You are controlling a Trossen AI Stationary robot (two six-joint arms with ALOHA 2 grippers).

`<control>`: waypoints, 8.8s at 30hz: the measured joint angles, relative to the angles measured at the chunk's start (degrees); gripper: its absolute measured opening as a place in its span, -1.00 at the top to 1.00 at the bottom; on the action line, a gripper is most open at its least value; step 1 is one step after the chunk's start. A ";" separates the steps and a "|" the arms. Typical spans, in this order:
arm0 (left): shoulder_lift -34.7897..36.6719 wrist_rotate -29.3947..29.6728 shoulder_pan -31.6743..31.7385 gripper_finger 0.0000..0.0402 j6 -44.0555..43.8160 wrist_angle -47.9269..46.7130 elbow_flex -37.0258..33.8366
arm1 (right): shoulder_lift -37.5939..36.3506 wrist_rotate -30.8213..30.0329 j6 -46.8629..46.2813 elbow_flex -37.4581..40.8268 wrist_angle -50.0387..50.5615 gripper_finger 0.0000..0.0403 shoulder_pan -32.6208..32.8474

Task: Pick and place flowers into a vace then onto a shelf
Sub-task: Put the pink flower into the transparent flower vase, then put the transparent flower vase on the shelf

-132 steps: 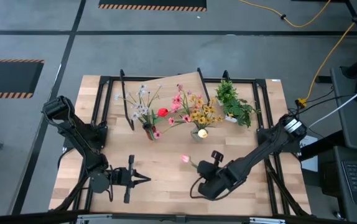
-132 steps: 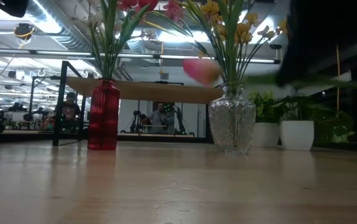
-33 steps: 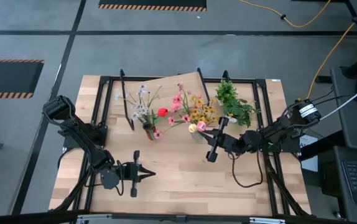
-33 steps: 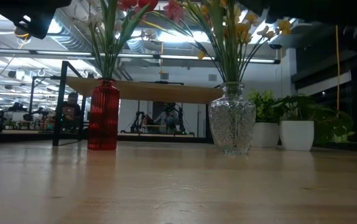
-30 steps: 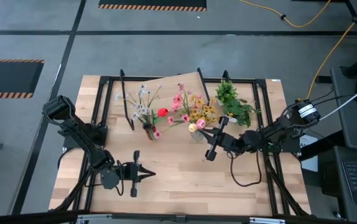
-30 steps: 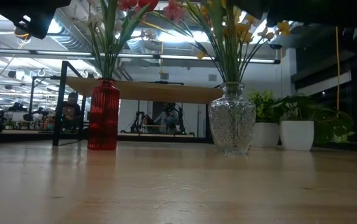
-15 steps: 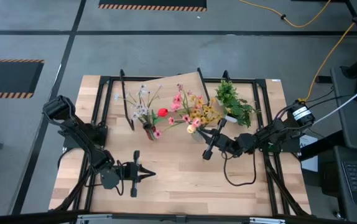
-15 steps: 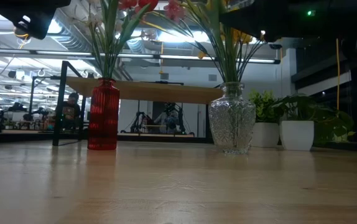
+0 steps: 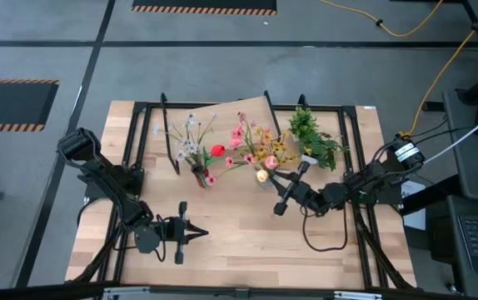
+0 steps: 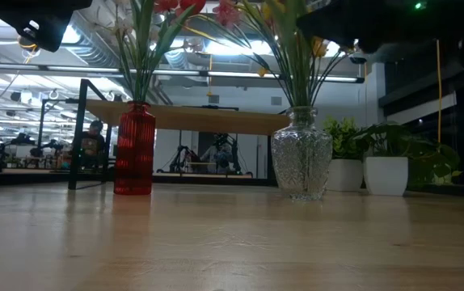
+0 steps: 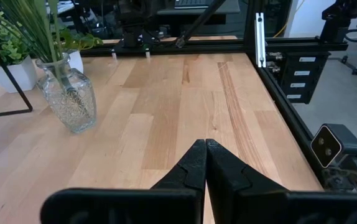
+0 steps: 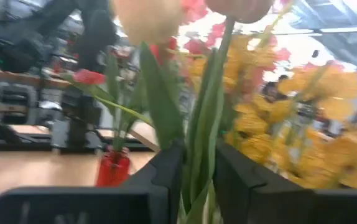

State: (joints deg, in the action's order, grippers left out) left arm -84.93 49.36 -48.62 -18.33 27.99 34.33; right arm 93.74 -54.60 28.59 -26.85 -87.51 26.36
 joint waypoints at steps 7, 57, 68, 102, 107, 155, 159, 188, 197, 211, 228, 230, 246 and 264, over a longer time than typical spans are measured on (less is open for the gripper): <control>0.00 0.00 0.00 0.99 0.00 0.00 0.00 | -2.41 -8.03 0.28 0.00 0.88 0.37 5.78; 0.00 -4.10 -0.13 0.97 1.23 0.00 0.00 | -2.57 -11.42 -60.18 -24.15 90.80 0.30 21.77; 0.00 -3.87 -0.13 0.97 0.98 0.02 0.01 | -2.57 -0.51 -64.35 -23.90 93.70 0.29 13.08; 0.00 -3.21 0.39 0.97 1.05 0.00 0.01 | -6.16 -5.77 -72.76 -22.51 110.97 -0.19 11.42; 0.00 -2.50 1.63 0.97 1.05 0.02 0.02 | -6.24 -9.02 -76.33 -21.10 114.49 -0.19 11.51; 0.00 -9.00 7.10 0.97 3.08 0.07 0.02 | -34.65 2.35 -42.07 14.50 52.11 -0.20 13.19; 0.00 -8.98 7.10 0.97 3.06 0.07 0.02 | -34.65 3.29 -43.34 14.49 52.22 -0.31 13.19; 0.00 -8.33 7.15 0.97 4.07 0.04 0.02 | -27.07 7.67 -47.75 14.47 52.30 -0.80 10.00; 0.00 -7.29 7.15 0.97 4.61 0.02 0.02 | -17.88 7.56 -46.28 11.40 49.49 -0.80 2.87; 0.00 -7.24 7.14 0.97 4.60 0.00 0.02 | -7.97 8.09 -43.28 4.39 47.54 -0.80 -5.68; 0.00 -7.31 7.10 0.97 4.57 -1.25 0.02 | -2.26 10.31 -41.54 4.42 36.79 -0.77 -9.81; 0.00 -7.37 7.10 0.97 4.57 -1.27 0.02 | -1.88 10.31 -41.60 4.42 36.82 -0.73 -10.06; 0.00 -7.45 7.10 0.97 4.57 -1.66 0.02 | 0.43 10.83 -39.05 4.42 31.12 -0.39 -10.61; 0.00 -7.47 7.10 0.97 4.57 -2.13 0.02 | 0.41 11.36 -40.21 4.46 31.50 0.21 -10.61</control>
State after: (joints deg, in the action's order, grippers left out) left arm -84.93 41.90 -41.52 -13.76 25.85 34.35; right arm 94.15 -43.24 -11.62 -22.39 -56.01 15.75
